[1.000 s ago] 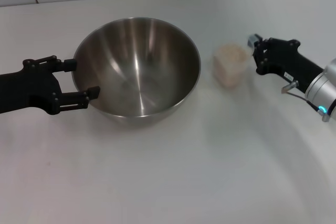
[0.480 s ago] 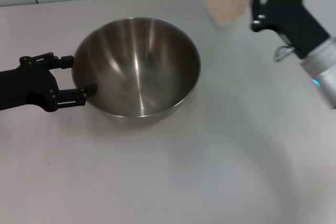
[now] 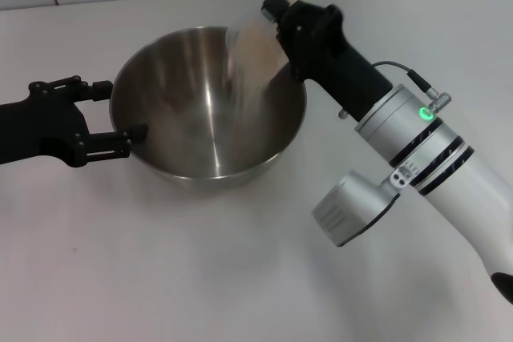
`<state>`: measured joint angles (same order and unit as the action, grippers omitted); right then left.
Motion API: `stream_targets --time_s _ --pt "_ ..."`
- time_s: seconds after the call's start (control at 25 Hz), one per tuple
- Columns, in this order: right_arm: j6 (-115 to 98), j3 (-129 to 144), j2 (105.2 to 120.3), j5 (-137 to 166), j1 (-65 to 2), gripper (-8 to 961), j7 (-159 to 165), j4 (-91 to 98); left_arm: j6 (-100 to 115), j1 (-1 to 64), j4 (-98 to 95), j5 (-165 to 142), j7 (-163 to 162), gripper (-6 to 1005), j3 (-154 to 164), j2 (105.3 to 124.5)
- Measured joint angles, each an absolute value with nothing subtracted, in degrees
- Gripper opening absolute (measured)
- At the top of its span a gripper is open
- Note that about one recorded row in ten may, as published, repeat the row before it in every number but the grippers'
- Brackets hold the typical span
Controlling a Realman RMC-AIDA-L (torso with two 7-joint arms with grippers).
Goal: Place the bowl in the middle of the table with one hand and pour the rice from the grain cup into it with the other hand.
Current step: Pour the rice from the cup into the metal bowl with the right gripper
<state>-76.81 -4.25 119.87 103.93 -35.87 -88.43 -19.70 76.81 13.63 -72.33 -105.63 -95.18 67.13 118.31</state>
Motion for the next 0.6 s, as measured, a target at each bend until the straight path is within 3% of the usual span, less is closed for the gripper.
stream_targets --time_s 0.6 --pt "-74.17 -4.45 119.86 110.87 -37.1 10 -138.01 -20.25 76.81 14.65 -71.78 -105.64 -95.17 832 67.14 118.28"
